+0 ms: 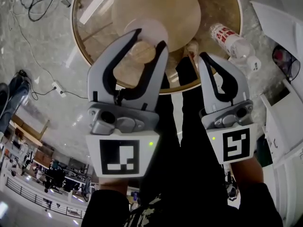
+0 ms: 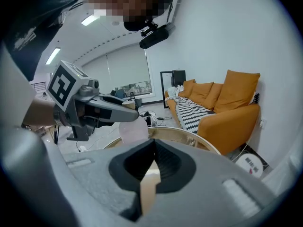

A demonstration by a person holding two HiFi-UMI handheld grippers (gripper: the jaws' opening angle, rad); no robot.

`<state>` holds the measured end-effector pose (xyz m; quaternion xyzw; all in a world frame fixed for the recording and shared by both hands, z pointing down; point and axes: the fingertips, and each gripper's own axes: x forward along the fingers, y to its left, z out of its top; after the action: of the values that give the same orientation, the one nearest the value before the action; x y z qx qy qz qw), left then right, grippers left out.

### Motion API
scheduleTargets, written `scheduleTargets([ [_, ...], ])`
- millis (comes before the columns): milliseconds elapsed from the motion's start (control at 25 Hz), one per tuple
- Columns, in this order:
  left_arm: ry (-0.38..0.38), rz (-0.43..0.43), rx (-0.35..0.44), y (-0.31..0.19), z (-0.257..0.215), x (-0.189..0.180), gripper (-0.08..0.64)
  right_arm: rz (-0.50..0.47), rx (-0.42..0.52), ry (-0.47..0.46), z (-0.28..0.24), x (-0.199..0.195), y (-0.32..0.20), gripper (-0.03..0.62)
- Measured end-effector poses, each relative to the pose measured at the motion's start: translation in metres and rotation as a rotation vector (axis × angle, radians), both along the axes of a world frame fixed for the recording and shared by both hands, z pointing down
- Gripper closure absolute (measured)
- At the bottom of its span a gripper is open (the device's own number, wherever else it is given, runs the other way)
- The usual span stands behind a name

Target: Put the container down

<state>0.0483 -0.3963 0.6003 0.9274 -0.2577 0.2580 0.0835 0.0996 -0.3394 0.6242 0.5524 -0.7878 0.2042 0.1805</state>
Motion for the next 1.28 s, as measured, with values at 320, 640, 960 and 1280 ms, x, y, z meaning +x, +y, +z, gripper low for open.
scheduleTargets([
  [320,-0.019,0.033,-0.017,0.005,0.047,0.0,0.413,0.019,-0.01,-0.01,0.044,-0.002,0.003,0.597],
  [640,-0.031,0.053,-0.041,0.007,0.092,-0.01,0.413,0.052,-0.037,-0.037,0.084,-0.019,0.008,0.597],
  [960,-0.034,0.056,-0.046,0.002,0.131,-0.001,0.413,0.068,-0.07,-0.027,0.117,-0.009,0.01,0.597],
  [1280,-0.037,0.057,-0.038,-0.003,0.159,0.002,0.413,0.096,-0.077,-0.045,0.135,-0.01,0.0,0.597],
])
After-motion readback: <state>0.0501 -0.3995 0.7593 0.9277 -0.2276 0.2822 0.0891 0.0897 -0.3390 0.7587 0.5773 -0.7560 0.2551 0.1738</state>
